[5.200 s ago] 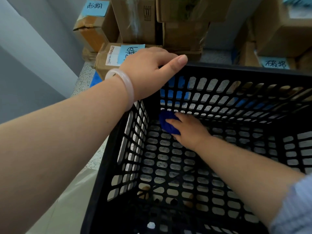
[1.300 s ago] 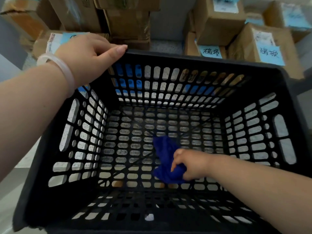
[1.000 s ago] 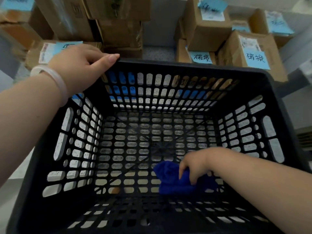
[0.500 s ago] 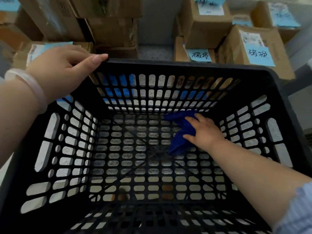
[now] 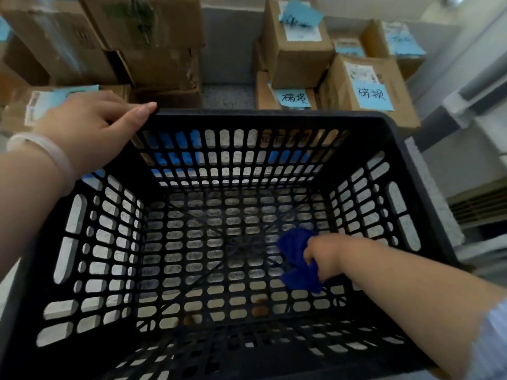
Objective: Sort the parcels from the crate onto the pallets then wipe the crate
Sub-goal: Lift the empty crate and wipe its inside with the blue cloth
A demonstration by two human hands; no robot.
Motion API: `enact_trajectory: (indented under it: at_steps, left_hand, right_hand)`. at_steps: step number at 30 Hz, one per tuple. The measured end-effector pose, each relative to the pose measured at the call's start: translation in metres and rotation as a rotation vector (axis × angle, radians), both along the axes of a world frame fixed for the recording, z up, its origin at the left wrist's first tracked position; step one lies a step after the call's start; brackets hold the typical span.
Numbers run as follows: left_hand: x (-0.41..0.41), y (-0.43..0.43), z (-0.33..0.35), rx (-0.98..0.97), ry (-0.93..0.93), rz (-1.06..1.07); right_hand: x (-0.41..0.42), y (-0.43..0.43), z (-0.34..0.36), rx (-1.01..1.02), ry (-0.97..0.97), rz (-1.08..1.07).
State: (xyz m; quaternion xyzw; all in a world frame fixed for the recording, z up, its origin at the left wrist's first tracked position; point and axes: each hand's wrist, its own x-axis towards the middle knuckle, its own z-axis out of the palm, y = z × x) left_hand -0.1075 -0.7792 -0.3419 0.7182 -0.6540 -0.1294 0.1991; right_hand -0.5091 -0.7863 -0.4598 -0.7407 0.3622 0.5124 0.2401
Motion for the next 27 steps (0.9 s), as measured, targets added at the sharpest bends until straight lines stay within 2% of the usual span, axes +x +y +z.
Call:
enact_trajectory:
  at_steps: [3, 5, 7, 9, 11, 14, 16, 18, 21, 24, 27]
  left_hand:
    - [0.001, -0.002, 0.001, 0.019, -0.030, -0.002]
    - [0.001, -0.004, 0.002, 0.020, -0.027, -0.018]
    - [0.002, -0.004, 0.003, 0.028, -0.034, -0.019]
    - [0.002, -0.005, 0.004, 0.033, -0.029, -0.029]
    - [0.003, -0.006, 0.004, 0.023, -0.029, -0.037]
    - [0.003, -0.006, 0.004, 0.014, -0.012, -0.028]
    - [0.002, -0.006, 0.005, 0.007, 0.005, -0.016]
    - [0.000, -0.006, 0.005, 0.003, 0.005, -0.007]
    - [-0.001, -0.006, 0.003, -0.017, -0.002, -0.009]
    - [0.004, -0.004, -0.001, -0.016, -0.021, -0.005]
    - [0.006, -0.007, -0.004, -0.013, -0.032, 0.000]
  right_hand:
    - [0.002, 0.019, 0.001, 0.138, 0.196, 0.149]
    - [0.005, 0.023, 0.003, 0.179, 0.225, 0.155]
    - [0.003, 0.012, 0.012, 0.158, 0.169, 0.010]
    - [-0.006, -0.010, 0.025, 0.101, 0.056, -0.250]
    - [-0.010, -0.032, 0.036, -0.025, -0.113, -0.478]
    - [-0.006, -0.059, 0.035, -0.418, -0.429, -0.710]
    - [-0.002, -0.068, 0.027, -0.666, -0.519, -0.667]
    - [-0.003, -0.066, 0.013, -0.732, -0.452, -0.515]
    - [-0.004, -0.043, -0.017, -0.567, -0.268, -0.332]
    - [0.008, -0.030, -0.016, -0.431, -0.238, -0.352]
    - [0.018, -0.011, 0.005, -0.122, -0.097, -0.252]
